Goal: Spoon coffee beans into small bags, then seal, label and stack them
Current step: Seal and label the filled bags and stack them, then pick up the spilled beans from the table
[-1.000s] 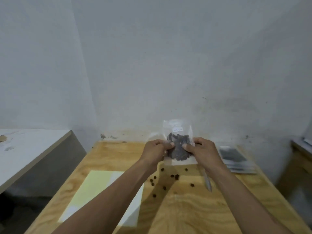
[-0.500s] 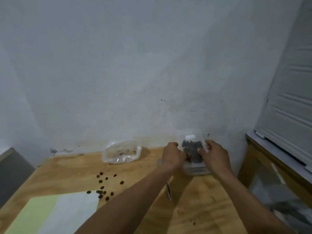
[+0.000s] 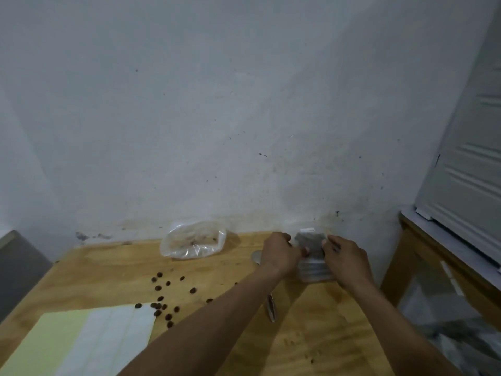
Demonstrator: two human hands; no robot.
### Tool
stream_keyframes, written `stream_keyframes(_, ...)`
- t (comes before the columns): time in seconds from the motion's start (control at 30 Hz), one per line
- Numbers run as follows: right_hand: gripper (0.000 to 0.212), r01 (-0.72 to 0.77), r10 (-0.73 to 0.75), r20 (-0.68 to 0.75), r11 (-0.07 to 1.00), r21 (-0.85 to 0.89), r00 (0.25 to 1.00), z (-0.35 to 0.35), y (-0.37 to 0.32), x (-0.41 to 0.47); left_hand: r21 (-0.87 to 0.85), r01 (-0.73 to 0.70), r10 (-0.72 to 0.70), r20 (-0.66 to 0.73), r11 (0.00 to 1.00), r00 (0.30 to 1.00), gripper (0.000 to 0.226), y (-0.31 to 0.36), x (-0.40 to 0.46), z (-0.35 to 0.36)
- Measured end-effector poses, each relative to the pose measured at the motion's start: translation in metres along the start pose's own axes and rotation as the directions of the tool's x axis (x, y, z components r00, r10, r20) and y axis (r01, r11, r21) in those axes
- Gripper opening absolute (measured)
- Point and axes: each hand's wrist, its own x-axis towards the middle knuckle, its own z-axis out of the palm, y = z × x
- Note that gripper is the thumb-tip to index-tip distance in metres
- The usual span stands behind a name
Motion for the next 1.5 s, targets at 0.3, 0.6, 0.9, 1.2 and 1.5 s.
stream_keyframes(0.3,0.047,0.109,-0.116,-0.084,0.990,-0.087,0.990,0.005,-0.027,-0.008,-0.042,-0.095,0.093,-0.047,0.995,0.995,0.065,-0.006,-0.012,-0.030)
stream_keyframes(0.6,0.036,0.333,-0.332,-0.087,0.943,-0.001,0.939,0.041,-0.105,-0.046,-0.042,-0.101,0.091,-0.194,0.994,0.977,0.054,-0.044,-0.039,-0.111)
stream_keyframes(0.9,0.029,0.512,-0.484,0.336,0.859,0.006,0.808,0.104,-0.164,-0.094,0.203,0.021,0.060,-0.384,0.979,0.921,0.046,-0.139,-0.078,-0.226)
stream_keyframes(1.2,0.023,0.524,-0.402,0.523,0.845,-0.104,0.752,0.134,-0.166,-0.110,0.546,-0.120,0.320,-0.288,0.829,0.903,0.024,-0.224,-0.098,-0.231)
stream_keyframes(1.5,0.021,-0.363,-0.119,0.703,0.789,0.495,0.701,0.132,-0.168,-0.108,0.503,-0.204,0.353,-0.220,0.840,0.909,0.037,-0.216,-0.112,-0.236)
